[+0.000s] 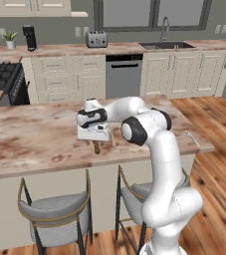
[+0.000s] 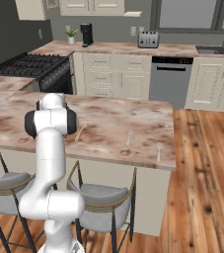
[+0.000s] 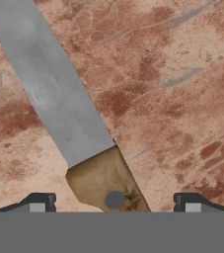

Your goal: Pick up the metallic utensils from the counter and place them in the open drawer. Make sure not to pick up any wooden utensils.

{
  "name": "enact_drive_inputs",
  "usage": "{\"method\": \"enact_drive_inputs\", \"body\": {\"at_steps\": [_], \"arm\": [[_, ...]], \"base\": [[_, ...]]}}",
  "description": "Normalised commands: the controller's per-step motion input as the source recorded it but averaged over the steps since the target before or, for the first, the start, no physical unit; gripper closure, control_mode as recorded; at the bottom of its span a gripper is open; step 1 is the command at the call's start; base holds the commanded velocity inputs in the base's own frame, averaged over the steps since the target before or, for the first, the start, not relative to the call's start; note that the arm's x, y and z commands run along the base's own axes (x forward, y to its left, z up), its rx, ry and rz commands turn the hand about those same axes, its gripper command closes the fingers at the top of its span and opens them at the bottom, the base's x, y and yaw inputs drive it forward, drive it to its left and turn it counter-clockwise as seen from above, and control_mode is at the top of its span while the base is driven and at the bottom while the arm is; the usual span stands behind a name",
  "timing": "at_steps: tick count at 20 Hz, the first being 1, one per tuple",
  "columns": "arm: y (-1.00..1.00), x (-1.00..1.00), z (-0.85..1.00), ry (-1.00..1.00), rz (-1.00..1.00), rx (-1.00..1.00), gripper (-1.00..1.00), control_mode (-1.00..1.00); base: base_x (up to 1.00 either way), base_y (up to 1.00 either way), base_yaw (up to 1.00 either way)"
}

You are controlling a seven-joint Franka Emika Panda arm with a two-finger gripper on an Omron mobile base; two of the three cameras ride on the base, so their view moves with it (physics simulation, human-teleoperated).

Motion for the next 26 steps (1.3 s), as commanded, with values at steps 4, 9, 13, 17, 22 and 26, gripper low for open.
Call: {"method": "enact_drive_inputs", "body": {"at_steps": [4, 9, 13, 17, 22, 26], "arm": [[0.0, 0.0, -0.01, 0.0, 0.0, 0.0, 1.0, -1.0], [0.0, 0.0, 0.0, 0.0, 0.0, 0.0, 1.0, -1.0], [0.0, 0.0, 0.0, 0.0, 0.0, 0.0, 1.0, -1.0], [0.0, 0.0, 0.0, 0.0, 0.0, 0.0, 1.0, -1.0], [-0.02, -0.03, 0.0, -0.02, 0.01, 0.0, 1.0, -1.0], [-0.27, -0.25, 0.13, -0.11, 0.07, 0.0, 1.0, -1.0]], "base": [[0.0, 0.0, 0.0], [0.0, 0.0, 0.0], [0.0, 0.0, 0.0], [0.0, 0.0, 0.0], [0.0, 0.0, 0.0], [0.0, 0.0, 0.0]]}}
